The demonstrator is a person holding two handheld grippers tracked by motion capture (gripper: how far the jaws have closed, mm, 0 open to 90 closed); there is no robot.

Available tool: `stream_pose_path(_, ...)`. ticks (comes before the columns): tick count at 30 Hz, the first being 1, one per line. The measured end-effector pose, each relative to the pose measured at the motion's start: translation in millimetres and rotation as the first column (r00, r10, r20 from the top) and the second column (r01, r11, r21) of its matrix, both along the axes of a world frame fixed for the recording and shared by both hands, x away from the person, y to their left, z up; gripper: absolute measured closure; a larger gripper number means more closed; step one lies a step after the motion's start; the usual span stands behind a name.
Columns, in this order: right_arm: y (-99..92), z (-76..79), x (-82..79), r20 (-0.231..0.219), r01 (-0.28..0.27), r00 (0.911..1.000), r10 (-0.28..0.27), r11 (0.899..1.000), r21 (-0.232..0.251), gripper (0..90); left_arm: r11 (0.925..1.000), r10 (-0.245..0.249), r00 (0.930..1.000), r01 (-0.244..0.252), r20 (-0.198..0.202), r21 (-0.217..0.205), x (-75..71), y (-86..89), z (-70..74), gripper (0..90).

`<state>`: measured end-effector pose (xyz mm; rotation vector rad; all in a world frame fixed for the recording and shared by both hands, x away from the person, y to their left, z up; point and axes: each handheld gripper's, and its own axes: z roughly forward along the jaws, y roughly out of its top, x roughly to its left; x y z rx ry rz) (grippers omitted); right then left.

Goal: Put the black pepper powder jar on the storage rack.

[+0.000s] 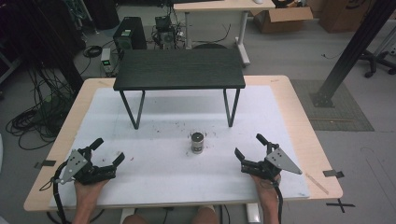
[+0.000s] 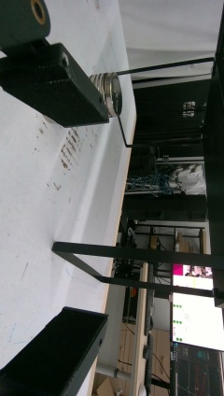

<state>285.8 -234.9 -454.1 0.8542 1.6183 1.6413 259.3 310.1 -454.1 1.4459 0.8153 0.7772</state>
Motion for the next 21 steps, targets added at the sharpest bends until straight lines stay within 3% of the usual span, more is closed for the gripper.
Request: stream_pose_path(21,-0.1,-0.1,-0.3,0.003,-0.002,1.0000,0.002,1.000,0.000,4.3,1.0000,0.002,1.0000,-0.002,-0.001,-0.002,0.1,0.2,0.0,1.1)
